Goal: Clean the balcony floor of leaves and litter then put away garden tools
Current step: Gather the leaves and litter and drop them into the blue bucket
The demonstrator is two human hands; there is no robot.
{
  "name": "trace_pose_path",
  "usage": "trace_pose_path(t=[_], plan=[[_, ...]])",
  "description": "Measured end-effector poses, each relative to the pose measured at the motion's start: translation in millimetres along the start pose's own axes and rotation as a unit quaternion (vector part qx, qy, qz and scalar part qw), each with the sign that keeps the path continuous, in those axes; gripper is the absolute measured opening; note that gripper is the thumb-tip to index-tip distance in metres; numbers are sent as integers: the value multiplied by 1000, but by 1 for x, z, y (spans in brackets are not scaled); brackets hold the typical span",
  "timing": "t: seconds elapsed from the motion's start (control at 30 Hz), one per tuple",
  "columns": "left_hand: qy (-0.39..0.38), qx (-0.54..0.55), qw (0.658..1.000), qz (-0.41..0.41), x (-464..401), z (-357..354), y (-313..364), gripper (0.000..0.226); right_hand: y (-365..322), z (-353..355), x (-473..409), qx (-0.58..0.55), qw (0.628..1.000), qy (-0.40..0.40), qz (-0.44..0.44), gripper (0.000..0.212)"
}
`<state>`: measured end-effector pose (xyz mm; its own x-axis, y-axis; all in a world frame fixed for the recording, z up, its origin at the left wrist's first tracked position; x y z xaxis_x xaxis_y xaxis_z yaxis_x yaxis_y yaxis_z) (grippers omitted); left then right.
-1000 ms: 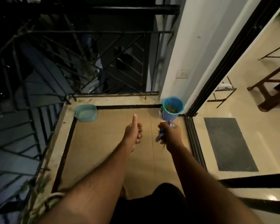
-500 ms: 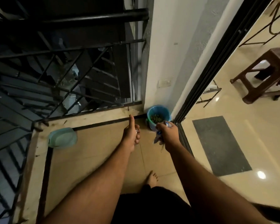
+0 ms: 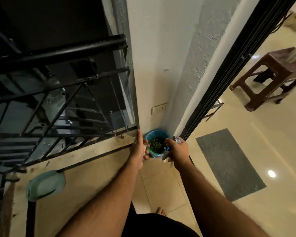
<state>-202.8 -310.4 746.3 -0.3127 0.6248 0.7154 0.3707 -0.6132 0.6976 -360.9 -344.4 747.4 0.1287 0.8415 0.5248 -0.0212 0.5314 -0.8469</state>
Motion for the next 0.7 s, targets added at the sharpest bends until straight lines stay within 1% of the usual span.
trace_pose_path(t=[0.1, 0.23, 0.33, 0.37, 0.43, 0.53, 0.63, 0.7], plan=[[-25, -24, 999, 1, -37, -10, 20, 69, -8, -14, -26, -13, 999, 39, -14, 8], [-60, -117, 991, 25, -87, -10, 44, 65, -9, -39, -54, -79, 990, 100, -53, 8], [-100, -202, 974, 17, -123, -15, 55, 65, -10, -55, -77, -141, 976, 156, -59, 5], [-109, -228, 967, 20, -136, -19, 56, 65, -7, -61, -86, -153, 971, 172, -63, 4], [-115, -264, 957, 22, -152, -25, 56, 63, -2, -71, -99, -155, 966, 193, -71, 6], [-126, -311, 941, 40, -185, -38, 40, 61, 21, -76, -122, -150, 961, 213, -97, 7], [-117, -313, 938, 88, -219, -44, 7, 57, 58, -72, -150, -152, 954, 221, -133, 17], [-100, -314, 939, 102, -247, -45, -22, 55, 91, -68, -172, -151, 951, 223, -151, 20]])
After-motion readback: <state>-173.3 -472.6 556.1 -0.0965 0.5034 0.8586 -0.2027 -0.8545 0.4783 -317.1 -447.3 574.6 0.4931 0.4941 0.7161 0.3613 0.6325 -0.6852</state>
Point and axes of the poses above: each hand's wrist, its own x-axis away from the middle knuckle, its own z-axis out of the back of the hand, y = z × x, the point moved 5 cm from there along -x, towards the middle knuckle, and after that the axes turned 4 degrees about y, right-handed, at the moved point
